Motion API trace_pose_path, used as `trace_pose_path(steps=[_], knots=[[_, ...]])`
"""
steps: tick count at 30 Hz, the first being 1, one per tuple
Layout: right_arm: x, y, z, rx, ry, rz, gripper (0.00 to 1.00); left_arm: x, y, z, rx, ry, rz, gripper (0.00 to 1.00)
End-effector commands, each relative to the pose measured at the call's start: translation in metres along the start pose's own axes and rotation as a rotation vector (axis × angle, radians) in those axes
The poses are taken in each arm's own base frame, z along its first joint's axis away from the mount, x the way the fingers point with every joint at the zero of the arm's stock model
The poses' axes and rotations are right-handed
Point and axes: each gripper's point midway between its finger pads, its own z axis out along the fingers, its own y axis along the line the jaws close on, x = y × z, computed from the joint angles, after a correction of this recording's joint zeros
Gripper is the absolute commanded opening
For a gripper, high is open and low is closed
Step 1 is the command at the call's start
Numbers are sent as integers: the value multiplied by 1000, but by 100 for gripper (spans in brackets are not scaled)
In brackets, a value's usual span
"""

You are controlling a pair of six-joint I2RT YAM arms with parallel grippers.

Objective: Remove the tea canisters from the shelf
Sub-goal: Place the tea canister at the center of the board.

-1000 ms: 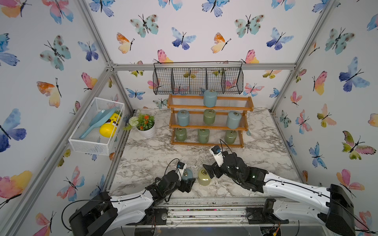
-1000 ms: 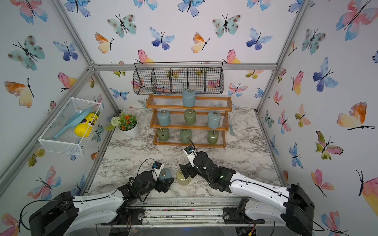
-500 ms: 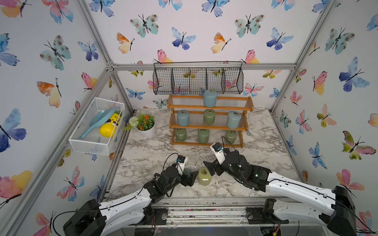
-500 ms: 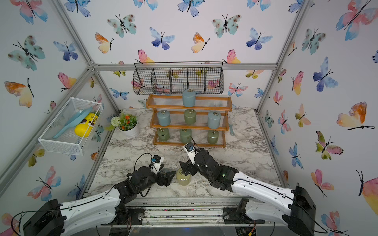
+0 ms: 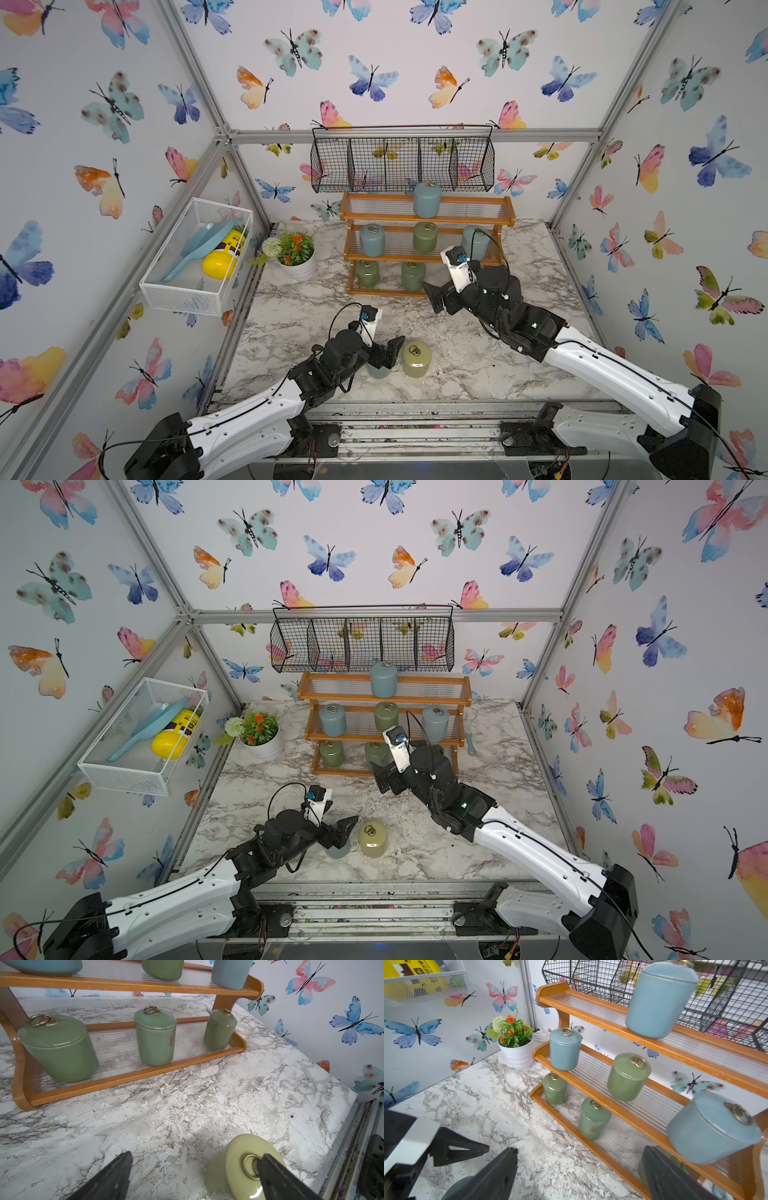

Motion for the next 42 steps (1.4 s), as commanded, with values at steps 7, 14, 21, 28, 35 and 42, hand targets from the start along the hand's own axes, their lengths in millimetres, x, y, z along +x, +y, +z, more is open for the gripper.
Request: trace_pose_path(steps=[7, 14, 21, 28, 35, 42], knots=[[-39, -22, 22, -38, -7, -43, 100, -9, 8, -4, -52, -36, 28, 98], [-54, -40, 34, -60, -23, -12, 100, -13, 10, -6, -70, -42, 42, 98], [-63, -58, 44, -86, -33, 29, 100, -15, 12, -5, -84, -45, 54, 98], [-84, -70, 57, -113, -57, 20, 100, -18, 13, -4, -100, -41, 61, 98], [-104, -82, 73, -111, -89, 23, 100, -20, 17, -8, -117, -53, 62, 98], [-118, -92, 86, -111, -112, 22, 100, -20, 16, -10, -111, -49, 62, 98]])
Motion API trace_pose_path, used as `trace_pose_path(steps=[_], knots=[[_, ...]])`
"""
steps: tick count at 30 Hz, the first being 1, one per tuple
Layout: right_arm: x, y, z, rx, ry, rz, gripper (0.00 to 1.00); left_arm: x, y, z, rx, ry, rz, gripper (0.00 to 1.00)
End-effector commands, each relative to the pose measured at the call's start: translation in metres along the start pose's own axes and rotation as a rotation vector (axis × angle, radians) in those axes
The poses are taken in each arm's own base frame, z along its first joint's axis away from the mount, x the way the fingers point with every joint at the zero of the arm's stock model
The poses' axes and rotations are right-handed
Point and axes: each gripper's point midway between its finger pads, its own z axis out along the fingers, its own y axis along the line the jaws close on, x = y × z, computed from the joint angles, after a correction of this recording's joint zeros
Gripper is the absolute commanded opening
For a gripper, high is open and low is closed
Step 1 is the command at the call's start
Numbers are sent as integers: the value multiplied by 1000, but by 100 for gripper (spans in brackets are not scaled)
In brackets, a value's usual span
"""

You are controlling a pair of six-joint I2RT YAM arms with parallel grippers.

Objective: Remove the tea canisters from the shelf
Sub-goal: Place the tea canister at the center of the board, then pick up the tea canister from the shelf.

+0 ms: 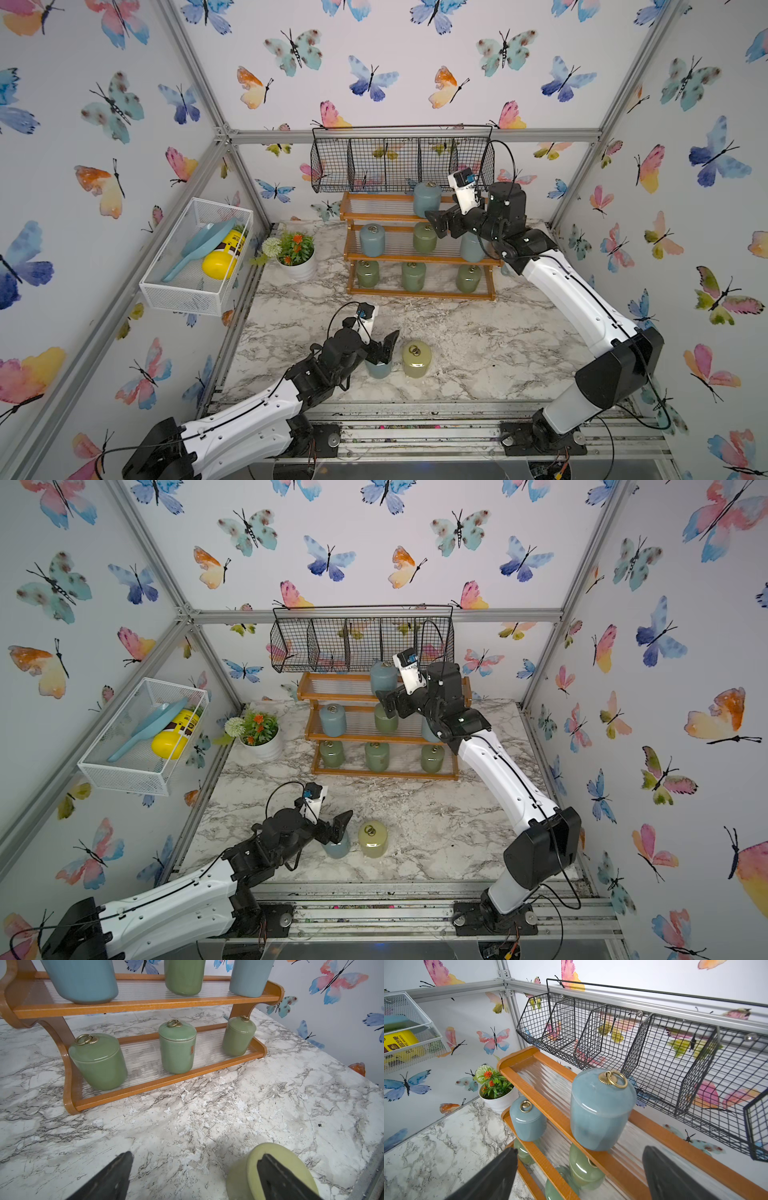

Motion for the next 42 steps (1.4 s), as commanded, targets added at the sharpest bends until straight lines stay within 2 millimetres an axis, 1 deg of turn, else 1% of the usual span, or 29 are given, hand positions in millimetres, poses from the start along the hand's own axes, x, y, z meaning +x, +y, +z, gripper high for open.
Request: trace_pose_path(steps=[1, 13, 22, 29, 36, 42], knots=[[-14, -2, 2, -24, -27, -9, 100, -10, 0, -3, -6, -24, 4, 98], [-22, -6, 32, -70, -48, -2, 100, -7, 0, -6, 4, -29, -13, 98], [-17, -15, 50, -48, -38, 10, 100, -5, 0, -6, 8, -23, -13, 98], [-10, -20, 60, -46, -25, 16, 100, -4, -3, -8, 21, -16, -15, 98], [-9, -22, 68, -53, -27, 21, 100, -6, -3, -8, 26, -17, -21, 98], [-5, -25, 73, -51, -21, 24, 100, -5, -4, -8, 27, -10, -25, 98]])
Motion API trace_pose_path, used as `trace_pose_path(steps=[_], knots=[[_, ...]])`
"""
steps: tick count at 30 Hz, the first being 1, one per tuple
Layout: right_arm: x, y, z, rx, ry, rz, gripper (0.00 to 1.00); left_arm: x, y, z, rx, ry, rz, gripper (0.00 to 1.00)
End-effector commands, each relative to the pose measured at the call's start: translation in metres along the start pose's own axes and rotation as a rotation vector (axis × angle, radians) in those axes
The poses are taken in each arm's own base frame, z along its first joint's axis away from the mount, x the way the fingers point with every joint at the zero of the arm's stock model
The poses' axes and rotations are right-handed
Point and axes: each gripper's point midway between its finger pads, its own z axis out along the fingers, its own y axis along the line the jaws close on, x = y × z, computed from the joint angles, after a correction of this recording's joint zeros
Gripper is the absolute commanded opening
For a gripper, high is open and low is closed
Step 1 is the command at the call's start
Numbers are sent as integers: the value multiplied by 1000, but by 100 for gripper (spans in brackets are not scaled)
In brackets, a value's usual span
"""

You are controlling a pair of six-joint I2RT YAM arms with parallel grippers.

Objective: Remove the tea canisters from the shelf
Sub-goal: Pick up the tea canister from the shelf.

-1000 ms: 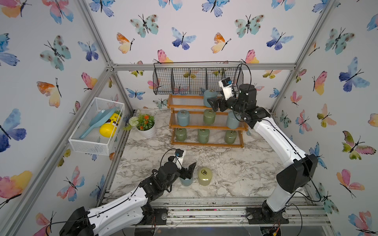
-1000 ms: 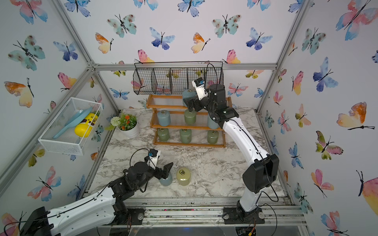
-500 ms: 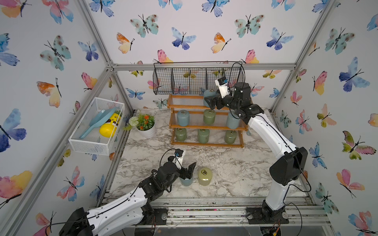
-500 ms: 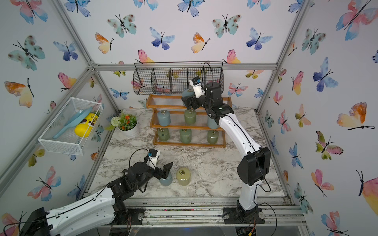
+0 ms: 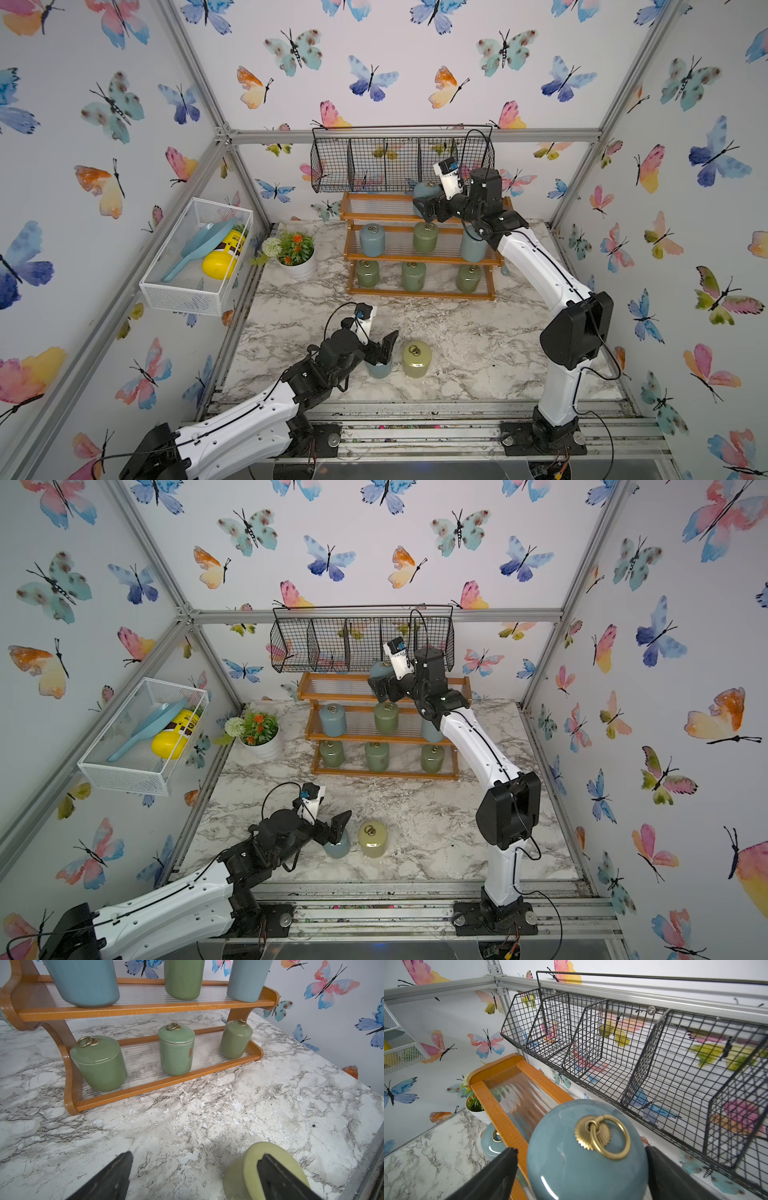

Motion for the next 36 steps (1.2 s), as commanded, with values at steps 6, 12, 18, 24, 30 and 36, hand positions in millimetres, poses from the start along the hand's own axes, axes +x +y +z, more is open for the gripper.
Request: trace_pose_path(steps=[6, 12, 18, 24, 30, 36], knots=[[-10, -4, 5, -17, -37, 13, 100, 2, -3, -3, 16, 7, -12, 98], [-10, -3, 11, -34, -50, 20, 100, 5, -2, -4, 17, 14, -20, 98], [-13, -3, 16, -47, -69, 27, 100, 5, -1, -6, 17, 9, -29, 98], [-9, -5, 24, -51, -63, 30, 100, 6, 0, -7, 16, 11, -35, 99], [-6, -7, 30, -43, -61, 31, 100, 8, 0, -7, 18, 13, -38, 98], [-5, -7, 32, -49, -62, 34, 100, 8, 0, -7, 17, 13, -40, 98]])
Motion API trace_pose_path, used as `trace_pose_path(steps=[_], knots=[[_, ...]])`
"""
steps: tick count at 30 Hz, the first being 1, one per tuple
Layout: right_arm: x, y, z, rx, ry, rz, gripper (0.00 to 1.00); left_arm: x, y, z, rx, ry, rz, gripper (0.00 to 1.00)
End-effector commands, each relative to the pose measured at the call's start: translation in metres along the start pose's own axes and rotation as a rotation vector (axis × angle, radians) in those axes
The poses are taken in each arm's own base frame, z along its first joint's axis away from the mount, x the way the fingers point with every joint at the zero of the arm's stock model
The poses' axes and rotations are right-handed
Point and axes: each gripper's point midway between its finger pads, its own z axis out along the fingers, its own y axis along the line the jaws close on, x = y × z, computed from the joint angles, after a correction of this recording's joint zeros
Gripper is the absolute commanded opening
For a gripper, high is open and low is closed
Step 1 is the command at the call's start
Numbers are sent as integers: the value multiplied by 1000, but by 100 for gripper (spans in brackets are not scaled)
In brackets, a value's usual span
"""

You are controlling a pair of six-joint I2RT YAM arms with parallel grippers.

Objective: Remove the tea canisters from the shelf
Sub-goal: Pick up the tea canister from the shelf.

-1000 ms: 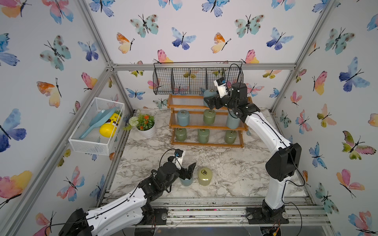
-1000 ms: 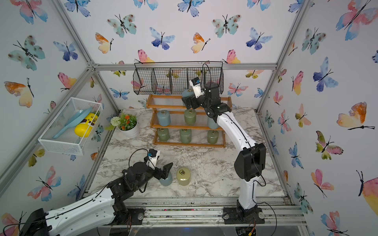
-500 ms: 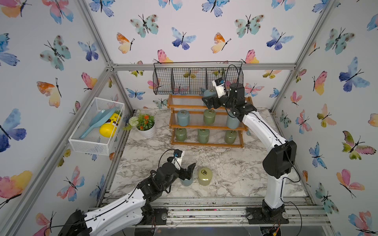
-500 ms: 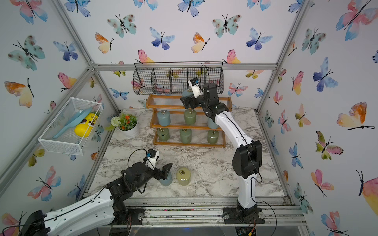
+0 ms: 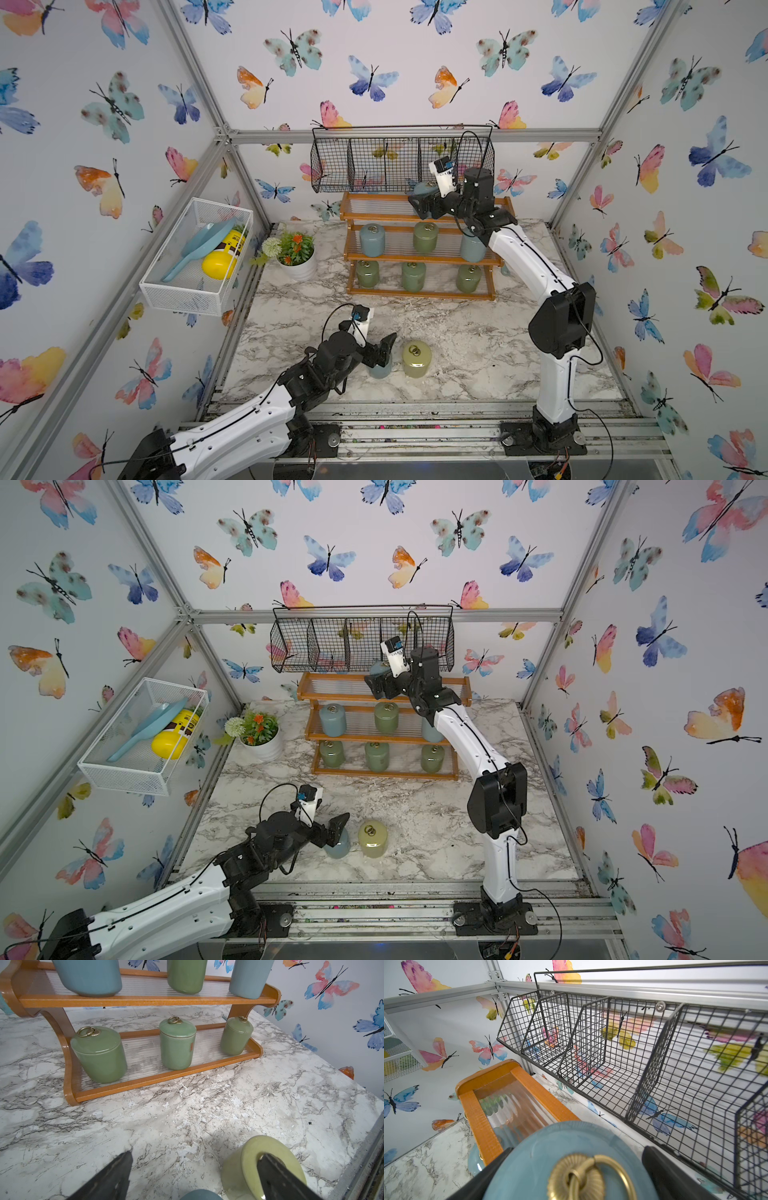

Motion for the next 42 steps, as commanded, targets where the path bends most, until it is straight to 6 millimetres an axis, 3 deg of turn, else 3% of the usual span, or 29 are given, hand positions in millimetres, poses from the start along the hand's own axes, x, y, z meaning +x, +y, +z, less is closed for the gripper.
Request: trace_pose_path(steps=[1, 16, 27, 36, 42], knots=[[-11, -1, 0, -11, -33, 1, 99, 3, -2, -2, 12, 2, -4, 98], [-27, 8, -20, -23, -63, -23, 85, 2, -1, -2, 11, -5, -11, 98], [-61, 23, -62, -26, -121, -80, 79, 0, -1, -1, 5, -8, -1, 98], [-58, 28, -73, -31, -107, -85, 72, -4, -5, 2, 16, -5, 7, 98], [-55, 37, -97, -36, -111, -74, 70, -9, -4, 1, 10, -19, 19, 98]])
